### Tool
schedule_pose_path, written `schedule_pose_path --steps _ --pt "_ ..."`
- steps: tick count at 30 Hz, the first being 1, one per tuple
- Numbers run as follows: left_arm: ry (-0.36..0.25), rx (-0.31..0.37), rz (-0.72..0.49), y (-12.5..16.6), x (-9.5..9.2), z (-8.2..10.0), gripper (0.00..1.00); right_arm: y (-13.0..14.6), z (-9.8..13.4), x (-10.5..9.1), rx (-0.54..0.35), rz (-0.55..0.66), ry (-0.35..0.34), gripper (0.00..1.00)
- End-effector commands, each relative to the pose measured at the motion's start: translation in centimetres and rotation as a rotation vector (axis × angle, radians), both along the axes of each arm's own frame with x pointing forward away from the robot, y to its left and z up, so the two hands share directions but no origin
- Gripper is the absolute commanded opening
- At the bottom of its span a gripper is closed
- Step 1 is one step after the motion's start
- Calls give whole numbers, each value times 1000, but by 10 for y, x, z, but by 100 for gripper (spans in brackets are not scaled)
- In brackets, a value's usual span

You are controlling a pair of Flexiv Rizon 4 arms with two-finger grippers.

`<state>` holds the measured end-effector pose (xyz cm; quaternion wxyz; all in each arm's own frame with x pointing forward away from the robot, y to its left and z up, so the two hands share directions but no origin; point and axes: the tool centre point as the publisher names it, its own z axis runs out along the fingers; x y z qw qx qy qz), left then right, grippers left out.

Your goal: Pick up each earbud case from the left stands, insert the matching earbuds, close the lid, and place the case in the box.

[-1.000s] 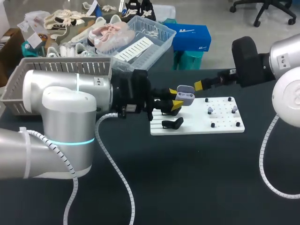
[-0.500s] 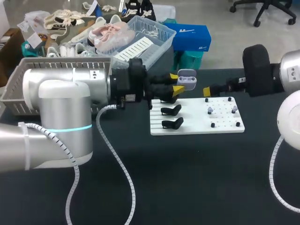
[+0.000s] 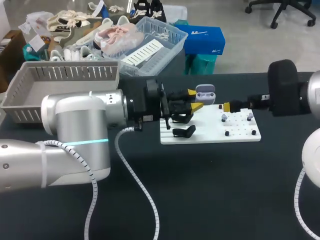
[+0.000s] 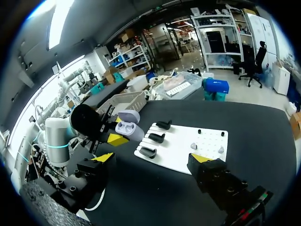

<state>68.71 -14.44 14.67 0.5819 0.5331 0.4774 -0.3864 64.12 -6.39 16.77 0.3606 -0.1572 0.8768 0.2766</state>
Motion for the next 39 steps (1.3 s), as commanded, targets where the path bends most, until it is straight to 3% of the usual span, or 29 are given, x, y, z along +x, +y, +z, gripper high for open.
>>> schedule_pose_path --steps 1,30,33,39 --pt "1 -4 -8 -4 8 -8 0 -9 9 -11 -121 -132 -1 100" --pt "6 31 40 8 23 -23 0 -15 5 -8 -119 -150 23 100" --pt "6 31 40 8 23 -23 0 -18 -3 -6 -163 -157 71 100" --pt "6 31 40 8 23 -23 0 -28 -19 1 -242 -133 62 100"
